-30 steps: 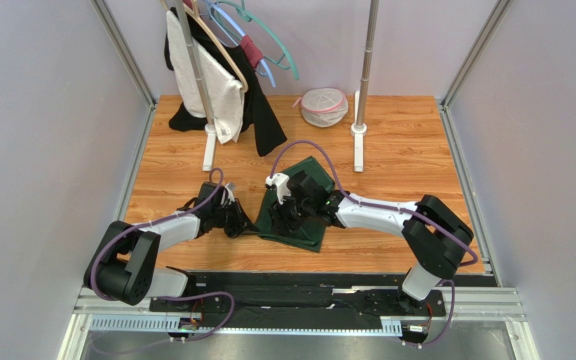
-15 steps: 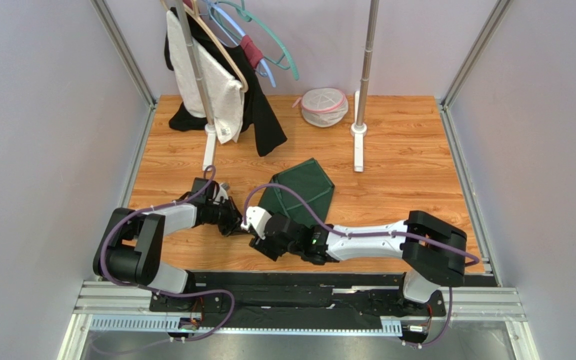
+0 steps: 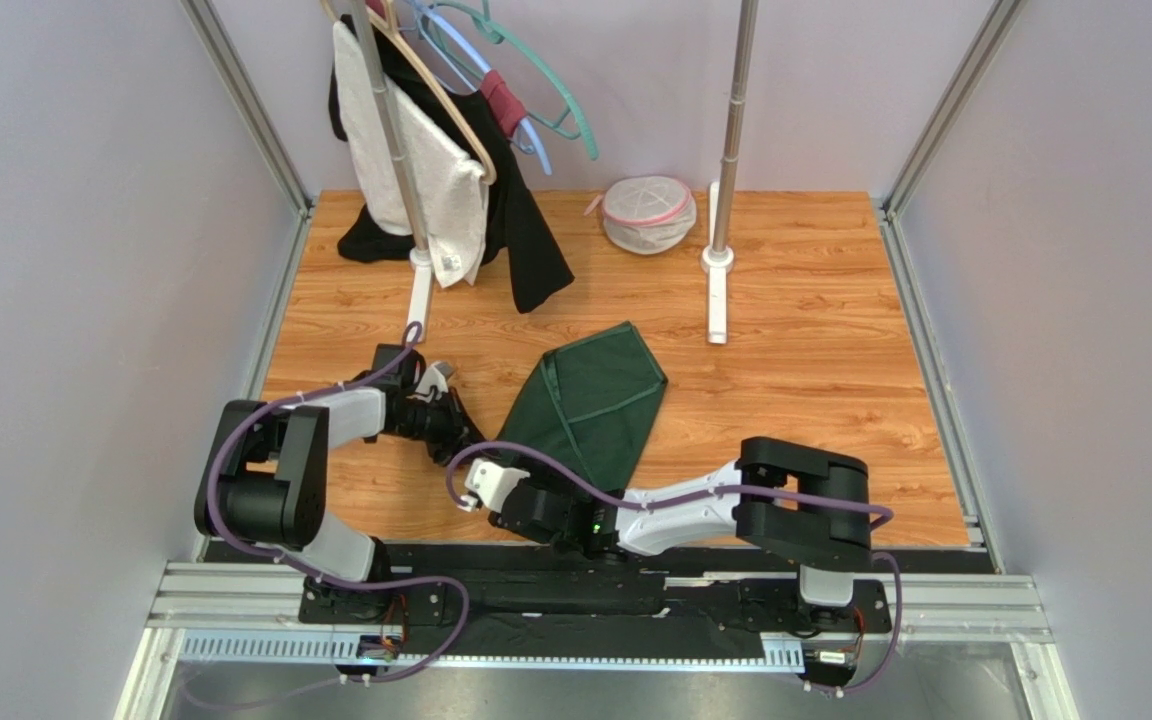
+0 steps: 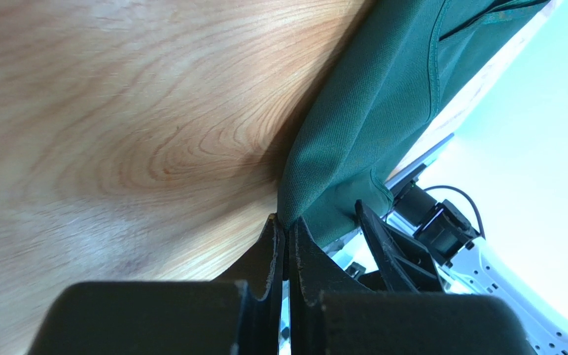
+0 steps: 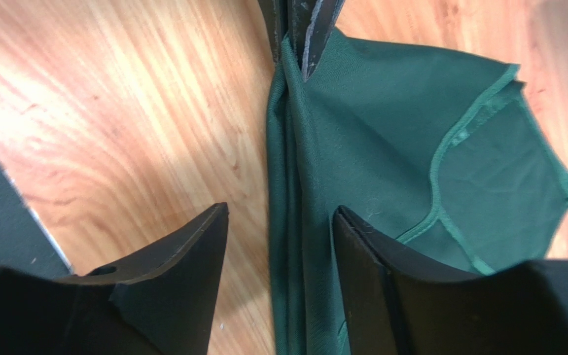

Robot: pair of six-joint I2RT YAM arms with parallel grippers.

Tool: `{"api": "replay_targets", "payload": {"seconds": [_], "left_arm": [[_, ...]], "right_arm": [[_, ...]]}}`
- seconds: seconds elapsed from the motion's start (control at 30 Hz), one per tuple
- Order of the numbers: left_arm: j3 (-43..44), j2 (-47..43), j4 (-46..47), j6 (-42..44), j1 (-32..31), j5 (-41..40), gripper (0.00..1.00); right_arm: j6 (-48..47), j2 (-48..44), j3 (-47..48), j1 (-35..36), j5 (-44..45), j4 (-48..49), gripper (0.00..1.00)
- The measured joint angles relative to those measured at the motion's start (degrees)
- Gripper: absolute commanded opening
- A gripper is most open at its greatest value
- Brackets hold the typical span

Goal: Fold the napkin, place the utensils inside, and roll it up
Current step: Roll the napkin with the utensil

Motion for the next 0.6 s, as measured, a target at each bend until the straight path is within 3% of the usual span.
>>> {"api": "replay_targets", "payload": {"seconds": [0.23,0.37,0.5,0.53,0.57,0.6], "left_arm": [[0.3,0.7,-2.8,2.4,0.8,0.2,0.00],[0.3,1.3,-3.3,2.9,0.9,0.4,0.00],[0.3,1.4,-3.4,3.3,0.9,0.6,0.00],[0.4,1.4,-3.5,3.5,0.9,0.6,0.02],[0.4,1.4,-3.6,3.7,0.9,0.6,0.18],[0.6,1.4,-3.8,3.8,1.0,0.6,0.28]], "right_arm": [[-2.6,3.7,1.8,1.7,6.5,2.1,0.47],[-2.9,6.0,3.0,2.1,8.7,2.2,0.02],[-3.0,7.9,4.5,2.2,9.9,1.3,0.00],[-3.0,8.0,4.8,2.2,9.9,0.7,0.00],[-2.8,8.0,5.0,2.1,9.5,0.2,0.00],[-2.6,7.9,5.3,1.9,9.2,-0.3,0.00]]}}
